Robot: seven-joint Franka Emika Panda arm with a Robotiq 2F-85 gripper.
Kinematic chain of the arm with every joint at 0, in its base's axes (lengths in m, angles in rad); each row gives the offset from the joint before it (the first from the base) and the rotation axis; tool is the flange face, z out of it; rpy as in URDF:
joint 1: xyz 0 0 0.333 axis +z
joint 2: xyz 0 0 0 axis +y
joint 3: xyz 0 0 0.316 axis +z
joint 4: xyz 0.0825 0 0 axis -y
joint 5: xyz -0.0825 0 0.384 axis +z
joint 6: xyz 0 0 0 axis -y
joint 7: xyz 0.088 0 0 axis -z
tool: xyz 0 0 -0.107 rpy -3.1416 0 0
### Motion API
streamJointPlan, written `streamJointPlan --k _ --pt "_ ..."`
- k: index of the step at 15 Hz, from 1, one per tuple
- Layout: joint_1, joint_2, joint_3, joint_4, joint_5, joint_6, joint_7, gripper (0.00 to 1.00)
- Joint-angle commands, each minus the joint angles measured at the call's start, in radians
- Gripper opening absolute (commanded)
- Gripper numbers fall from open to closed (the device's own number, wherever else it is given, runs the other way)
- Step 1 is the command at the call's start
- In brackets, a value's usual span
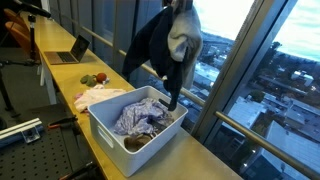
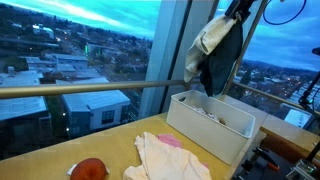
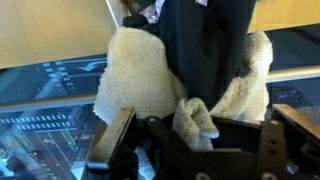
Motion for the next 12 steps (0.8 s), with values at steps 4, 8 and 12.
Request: streamJointPlan --k 4,8,12 --pt "-0.039 -0.084 -0.019 -0.266 0.092 0.066 -0.051 0.00" --pt "-0.007 -0.098 0.004 -0.360 0.087 0.091 -0.040 0.00" --pt "0.023 -0.108 0.025 -0.392 0.096 0.085 -0.045 0.00"
